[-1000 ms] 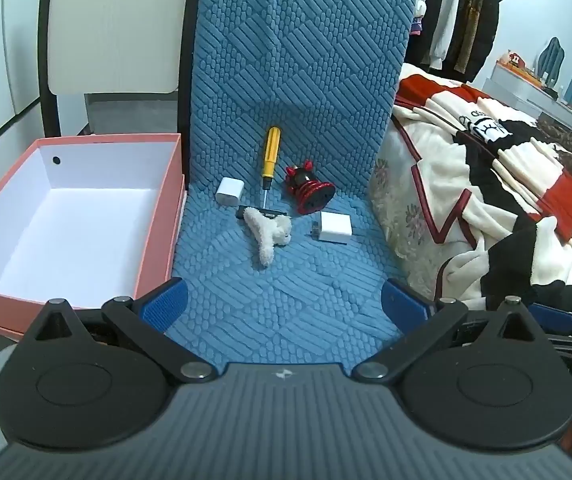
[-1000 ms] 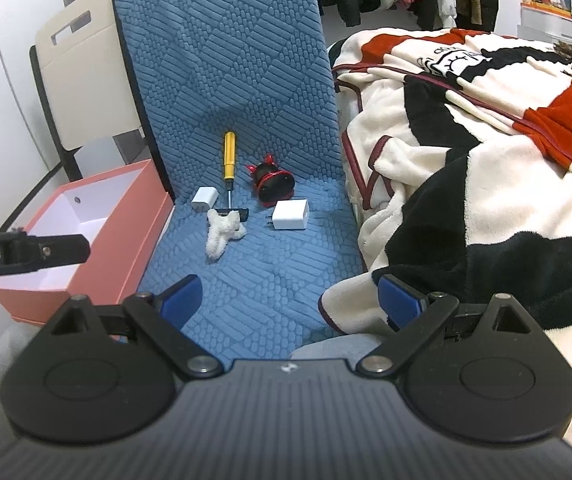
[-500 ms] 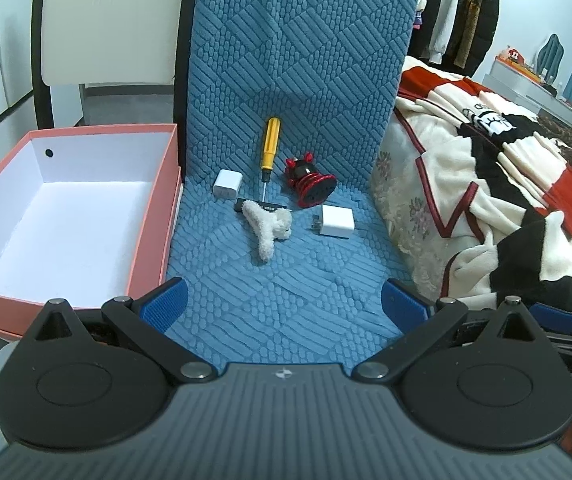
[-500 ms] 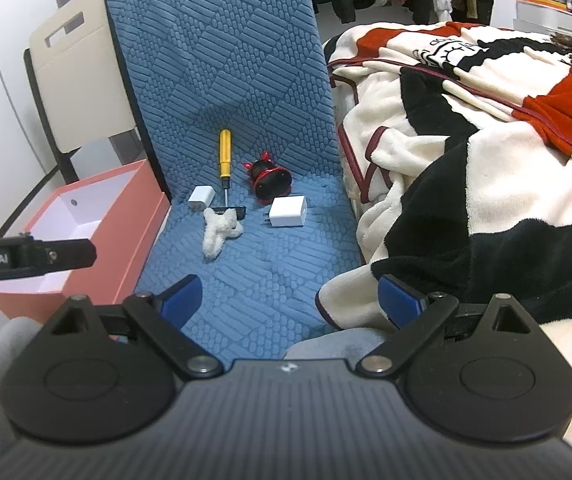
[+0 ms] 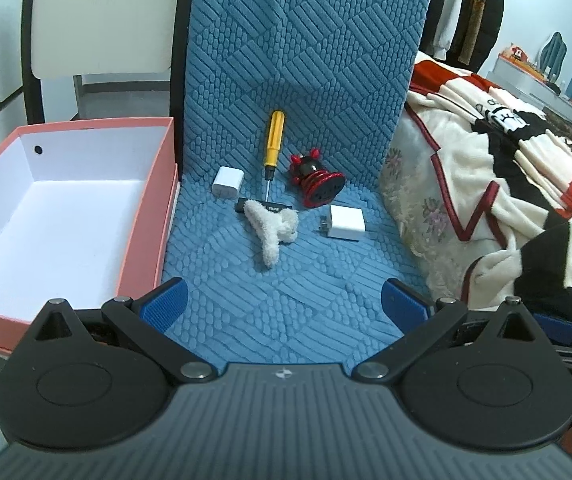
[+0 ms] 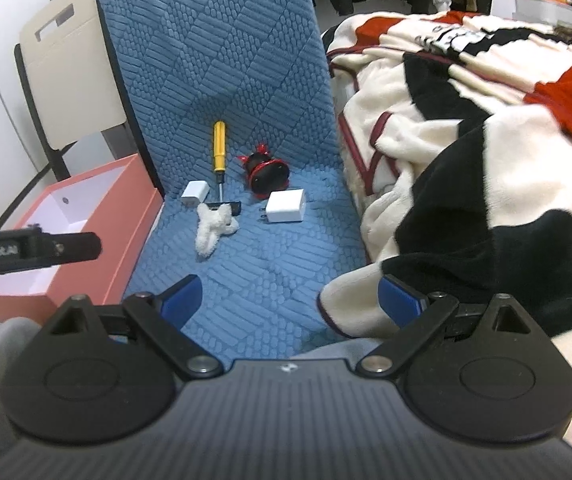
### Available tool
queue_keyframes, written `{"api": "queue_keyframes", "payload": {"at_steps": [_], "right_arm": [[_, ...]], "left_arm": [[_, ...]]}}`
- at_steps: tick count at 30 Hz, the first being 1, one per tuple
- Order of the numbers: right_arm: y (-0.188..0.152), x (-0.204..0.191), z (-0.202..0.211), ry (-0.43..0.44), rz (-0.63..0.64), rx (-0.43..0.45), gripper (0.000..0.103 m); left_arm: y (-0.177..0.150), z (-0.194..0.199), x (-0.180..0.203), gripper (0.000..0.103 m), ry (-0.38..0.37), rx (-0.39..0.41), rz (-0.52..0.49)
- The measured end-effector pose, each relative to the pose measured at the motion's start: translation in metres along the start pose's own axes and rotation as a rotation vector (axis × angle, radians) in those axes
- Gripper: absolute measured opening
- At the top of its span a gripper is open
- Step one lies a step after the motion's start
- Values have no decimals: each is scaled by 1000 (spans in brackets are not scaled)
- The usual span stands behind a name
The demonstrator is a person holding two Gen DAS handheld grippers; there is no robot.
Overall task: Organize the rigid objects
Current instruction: 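Move both tools toward the items on the blue chair seat, then grasp the white plush toy with the left tool while the right tool grasps the white adapter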
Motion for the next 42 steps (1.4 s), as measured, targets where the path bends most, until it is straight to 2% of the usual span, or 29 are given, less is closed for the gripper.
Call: {"api": "queue_keyframes", "payload": {"at_steps": [4,13,18,22,26,31,33,39,42], "right_arm": [[-3,0,-18,32,-55,-28,96],[12,1,-50,-7,-69,20,96],[21,1,-64,-23,-91,47,96],[27,-4,-77,-50,-78,59,96],[35,-10,-89,-29,-98,71,96],[45,-13,-108,-15,-113,72,96],[47,-13,-116,-33,-109,56,96],[49,-12,-143,-14,-139,47,96],[51,-10,-159,22,-181,25,91]], "left_arm": [[1,-18,-2,103,1,-5,2],[5,-62,-13,103,31,-7,-14],[4,-86,-21,103,50,-7,-57],[2,-101,-22,103,31,-1,-56],[0,-111,-23,103,6,2,-53],[-3,-126,-25,103,21,-7,-75],[-4,-133,-29,103,16,-14,-64],[-7,-154,-36,103,-3,-39,-39],[-6,-165,-33,97,-7,-38,-47]]}}
Point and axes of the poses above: each gripper's, at about its wrist camera, not at the fingertips, and z roughly against the way its jaws point, x to its right, y to its top, the point moved 9 cm from there along -z, roughly the way its jaws point, and after that the axes turned 13 degrees about -z, right-handed, at the moved point
